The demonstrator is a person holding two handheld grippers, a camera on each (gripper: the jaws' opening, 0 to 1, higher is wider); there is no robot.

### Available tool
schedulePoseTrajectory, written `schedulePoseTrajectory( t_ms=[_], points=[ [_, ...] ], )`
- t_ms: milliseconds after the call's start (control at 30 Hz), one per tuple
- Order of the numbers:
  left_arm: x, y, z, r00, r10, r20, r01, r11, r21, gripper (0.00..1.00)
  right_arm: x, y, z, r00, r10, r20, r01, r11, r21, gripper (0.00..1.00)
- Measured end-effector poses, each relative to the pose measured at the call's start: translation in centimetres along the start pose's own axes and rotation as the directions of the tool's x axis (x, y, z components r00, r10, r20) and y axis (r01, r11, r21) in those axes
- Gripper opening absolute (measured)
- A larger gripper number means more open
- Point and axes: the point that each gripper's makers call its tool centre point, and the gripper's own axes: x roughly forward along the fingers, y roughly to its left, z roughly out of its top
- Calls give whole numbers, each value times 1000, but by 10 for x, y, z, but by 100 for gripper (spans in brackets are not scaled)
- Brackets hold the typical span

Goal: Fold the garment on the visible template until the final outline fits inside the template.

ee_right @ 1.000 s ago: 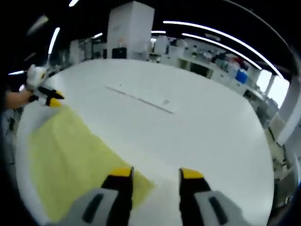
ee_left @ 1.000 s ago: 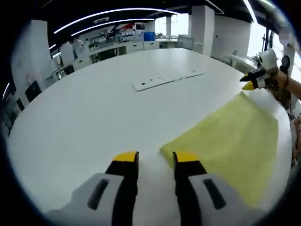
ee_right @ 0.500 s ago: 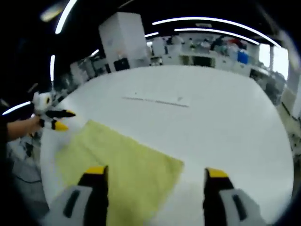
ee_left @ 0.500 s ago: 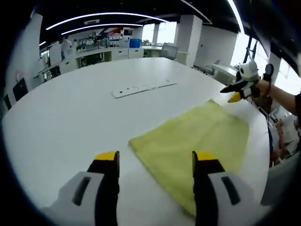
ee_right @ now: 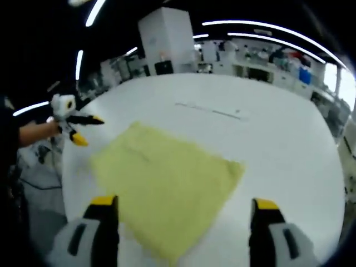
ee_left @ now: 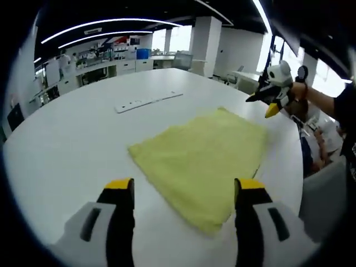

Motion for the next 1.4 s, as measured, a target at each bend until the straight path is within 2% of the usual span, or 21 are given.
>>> schedulePoseTrajectory(
  t_ms=[233, 467, 633, 800, 933, 1067, 1233, 1400],
  points=[
    [-10, -16, -14, 1000, 2, 7, -1, 1000, -11, 68, -8, 20, -24, 1000, 19, -23, -19, 1000, 1, 99],
    [-14, -28, -32, 1000, 9, -8, -10, 999, -38, 64, -12, 27, -42, 999, 27, -32, -27, 999, 19, 96],
    [-14, -27, -45, 1000, 16, -8, -17, 999, -42, 59, -11, 32, -55, 999, 27, -37, -26, 999, 30, 93],
    [-16, -33, -58, 999, 27, -30, -28, 999, -30, 51, -13, 33, -63, 1000, 18, -21, -17, 1000, 19, 83],
    [-15, -35, -63, 999, 33, -16, -34, 997, -67, 42, -12, 35, -73, 1000, 3, -26, -3, 1000, -2, 73],
    [-13, -37, -69, 999, 35, -24, -37, 996, -87, 31, -12, 33, -82, 999, -15, -39, 14, 1000, -19, 58],
    [-10, -35, -74, 999, 34, -17, -36, 990, -137, 24, -16, 30, -88, 999, -40, -31, 40, 999, -16, 41],
    [-8, -39, -82, 999, -2, -49, -7, 985, -173, 11, -18, 28, -95, 998, -53, -45, 52, 998, -33, 23]
  ],
)
